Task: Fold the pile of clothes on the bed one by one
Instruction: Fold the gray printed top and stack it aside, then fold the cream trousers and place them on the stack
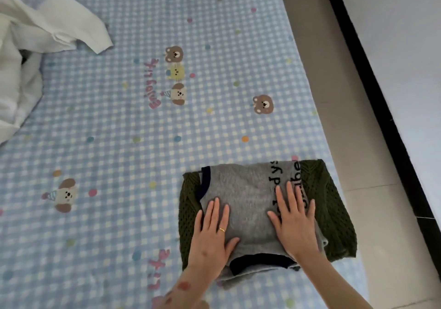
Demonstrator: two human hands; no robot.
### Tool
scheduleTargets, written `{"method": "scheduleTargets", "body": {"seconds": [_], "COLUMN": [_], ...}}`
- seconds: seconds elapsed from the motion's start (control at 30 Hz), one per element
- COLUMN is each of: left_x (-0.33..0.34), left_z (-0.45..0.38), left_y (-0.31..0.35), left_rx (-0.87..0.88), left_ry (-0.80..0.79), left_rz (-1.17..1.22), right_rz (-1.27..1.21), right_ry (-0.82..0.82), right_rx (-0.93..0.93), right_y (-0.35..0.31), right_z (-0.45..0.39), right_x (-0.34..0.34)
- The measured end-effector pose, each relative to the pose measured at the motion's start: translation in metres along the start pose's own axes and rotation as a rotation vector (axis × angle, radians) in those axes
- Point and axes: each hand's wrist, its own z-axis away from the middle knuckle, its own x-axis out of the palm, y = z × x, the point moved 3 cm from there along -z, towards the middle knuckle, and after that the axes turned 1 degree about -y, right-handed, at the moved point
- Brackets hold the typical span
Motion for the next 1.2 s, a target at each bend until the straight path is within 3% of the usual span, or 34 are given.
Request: {"method": "scheduleTargets", "body": {"seconds": [0.17,0.23,0.3,0.4,0.63,0.77,0.97,1.07,1.2], "left_x": [-0.001,-0.014,-0.021,-0.037,-0.097,-0.137,-0.232,-0.271,-0.286], "left_z": [0.010,0.029,0.052,0.095,0.169,0.202,0.185,0.159,0.142], "left_y": [-0.018,-0.038,-0.072,-0.147,-0.330,-0.432,-0.586,-0.658,-0.749], "left_rx": [0.052,-0.028,-0.190,-0.407,-0.629,-0.740,-0.717,-0.738,-0.977], "left_ry": [-0.045,-0.069,-0.190,-0.090,0.074,0.274,0.535,0.639,0.708], "left_rz": [-0.013,0.064,0.144,0.185,0.328,0.460,0.437,0.479,0.794], "right_rz": [-0.017,-0.068,-0.114,-0.148,-0.351,-0.468,-0.569,-0.516,-0.157], "right_ry": [-0.052,-0.042,-0.066,-0.109,-0.068,-0.031,0.144,0.239,0.462], "right_rx": [0.044,0.049,0.020,-0.095,-0.321,-0.432,-0.581,-0.686,-0.833], "right_y": [-0.001,-0.023,-0.056,-0.128,-0.323,-0.451,-0.637,-0.726,-0.822], "right_z": [0.000,0.013,0.031,0.043,0.025,0.004,-0.046,-0.086,-0.145], "right_x": [-0.008,-0.020,-0.027,-0.024,-0.059,-0.084,-0.163,-0.204,-0.252]}}
